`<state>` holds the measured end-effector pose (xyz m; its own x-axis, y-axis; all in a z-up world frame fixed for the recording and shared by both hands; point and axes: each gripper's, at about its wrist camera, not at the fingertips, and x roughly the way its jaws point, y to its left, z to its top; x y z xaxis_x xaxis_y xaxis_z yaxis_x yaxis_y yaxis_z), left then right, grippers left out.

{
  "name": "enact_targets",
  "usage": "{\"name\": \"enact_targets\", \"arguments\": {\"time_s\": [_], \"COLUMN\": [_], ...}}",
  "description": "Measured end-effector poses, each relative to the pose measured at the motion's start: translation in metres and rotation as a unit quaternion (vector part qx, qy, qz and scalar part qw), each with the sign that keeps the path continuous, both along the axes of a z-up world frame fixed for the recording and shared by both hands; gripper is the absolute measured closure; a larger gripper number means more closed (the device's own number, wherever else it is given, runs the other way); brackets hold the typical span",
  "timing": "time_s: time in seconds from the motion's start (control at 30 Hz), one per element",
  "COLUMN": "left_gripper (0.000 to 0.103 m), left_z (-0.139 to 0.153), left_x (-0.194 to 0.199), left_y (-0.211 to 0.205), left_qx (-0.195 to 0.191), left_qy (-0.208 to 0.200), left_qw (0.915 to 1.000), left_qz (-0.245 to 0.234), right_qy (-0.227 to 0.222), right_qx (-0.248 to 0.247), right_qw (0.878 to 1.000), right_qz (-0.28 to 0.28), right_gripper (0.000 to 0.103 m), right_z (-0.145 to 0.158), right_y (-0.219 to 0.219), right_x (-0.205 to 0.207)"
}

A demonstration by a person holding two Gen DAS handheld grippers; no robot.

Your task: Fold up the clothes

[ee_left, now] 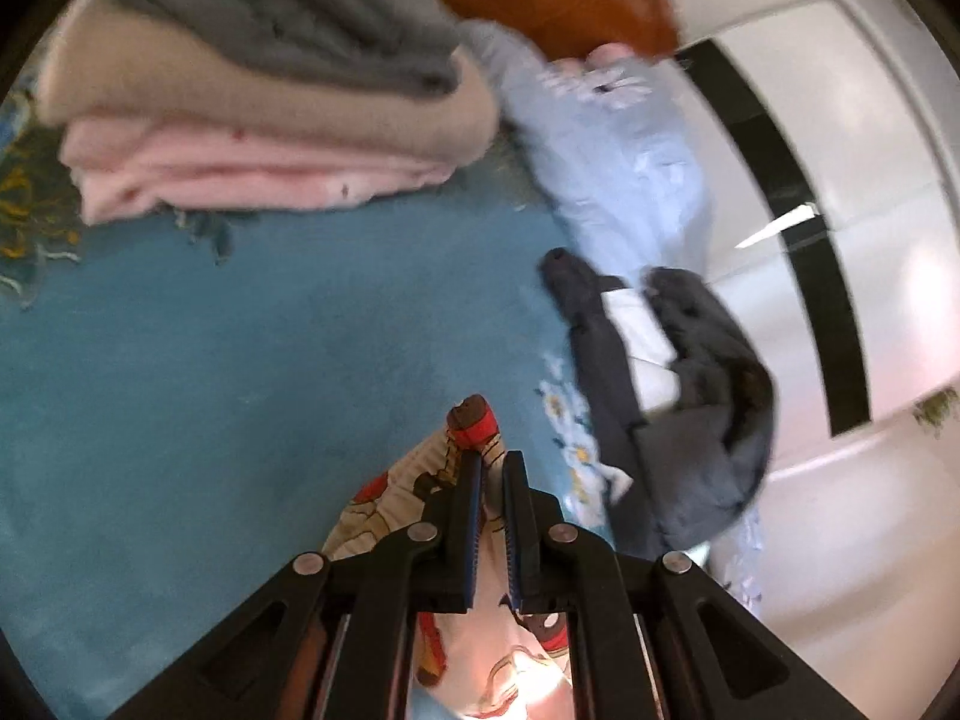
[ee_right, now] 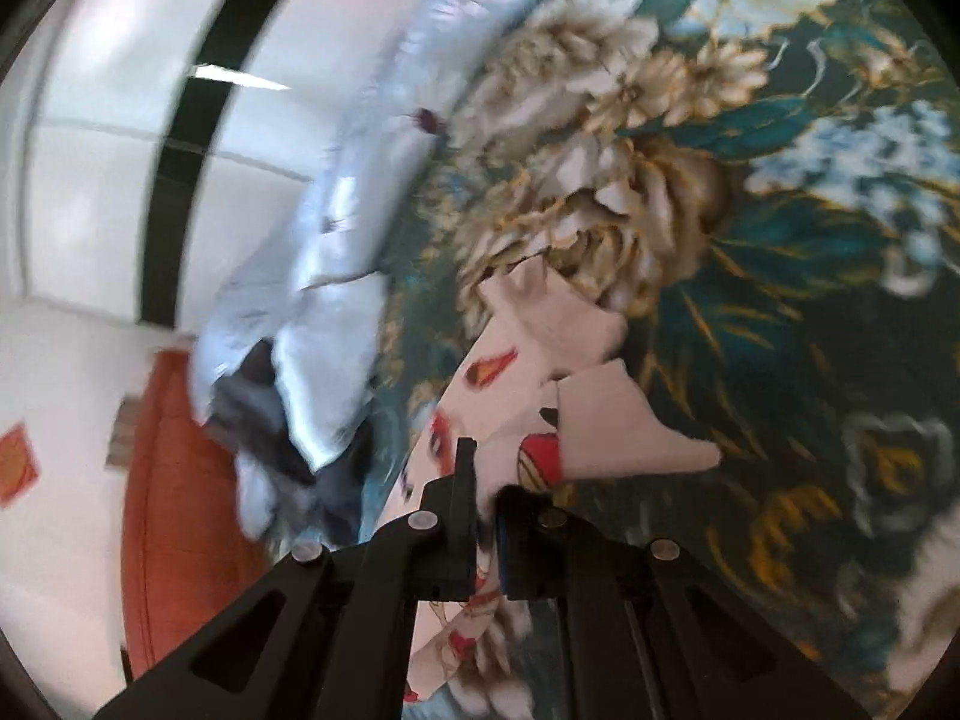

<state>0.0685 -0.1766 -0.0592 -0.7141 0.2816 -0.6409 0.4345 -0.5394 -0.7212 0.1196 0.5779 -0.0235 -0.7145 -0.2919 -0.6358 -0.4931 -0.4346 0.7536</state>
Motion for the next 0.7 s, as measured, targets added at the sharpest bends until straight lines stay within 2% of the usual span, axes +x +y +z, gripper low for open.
{"name": "enact_targets", "arguments": {"time_s": [0.13, 0.23, 0.27, 0.3, 0.33, 0.37, 0.4, 0.47, 0.53, 0.7], "left_gripper": [0.095, 0.091, 0.088, 0.075, 0.057, 0.051, 0.047, 0.047, 0.042, 0.042], "left_z": [-0.021, -0.032, -0.033, -0.032, -0.03, -0.027, -0.024, -0.018, -0.013, -0.043], "left_x": [-0.032, -0.049, -0.049, -0.047, -0.043, -0.034, -0.021, 0.003, 0.027, 0.07], "left_y": [0.003, 0.005, 0.006, 0.006, 0.006, 0.006, 0.006, 0.006, 0.006, -0.004], "left_qx": [-0.007, -0.012, -0.004, 0.007, 0.018, 0.02, 0.015, 0.004, -0.006, 0.01], "left_qy": [-0.04, -0.054, -0.045, -0.031, -0.013, -0.002, 0.005, 0.02, 0.034, -0.023], "left_qw": [0.9991, 0.9983, 0.9987, 0.999, 0.999, 0.9989, 0.999, 0.9989, 0.9985, 0.9997], "left_qz": [-0.007, -0.018, -0.024, -0.031, -0.039, -0.042, -0.042, -0.042, -0.042, 0.0], "right_qy": [-0.057, -0.07, -0.066, -0.054, -0.033, -0.014, 0.0, 0.017, 0.019, 0.001], "right_qx": [0.004, 0.011, 0.016, 0.019, 0.02, 0.023, 0.031, 0.054, 0.066, 0.072], "right_qw": [0.998, 0.998, 0.998, 0.998, 0.999, 1.0, 0.999, 0.998, 0.997, 0.997], "right_qz": [0.004, 0.003, 0.007, 0.01, 0.013, 0.016, 0.019, 0.024, 0.023, 0.015], "right_gripper": [0.095, 0.093, 0.085, 0.063, 0.052, 0.041, 0.041, 0.041, 0.041, 0.041], "right_z": [-0.013, -0.018, -0.018, -0.016, -0.011, -0.007, -0.002, 0.009, 0.008, -0.011], "right_y": [0.004, 0.0, -0.001, -0.002, -0.002, -0.001, 0.0, 0.002, 0.004, 0.01], "right_x": [-0.064, -0.085, -0.09, -0.093, -0.093, -0.09, -0.086, -0.072, -0.054, -0.005]}}
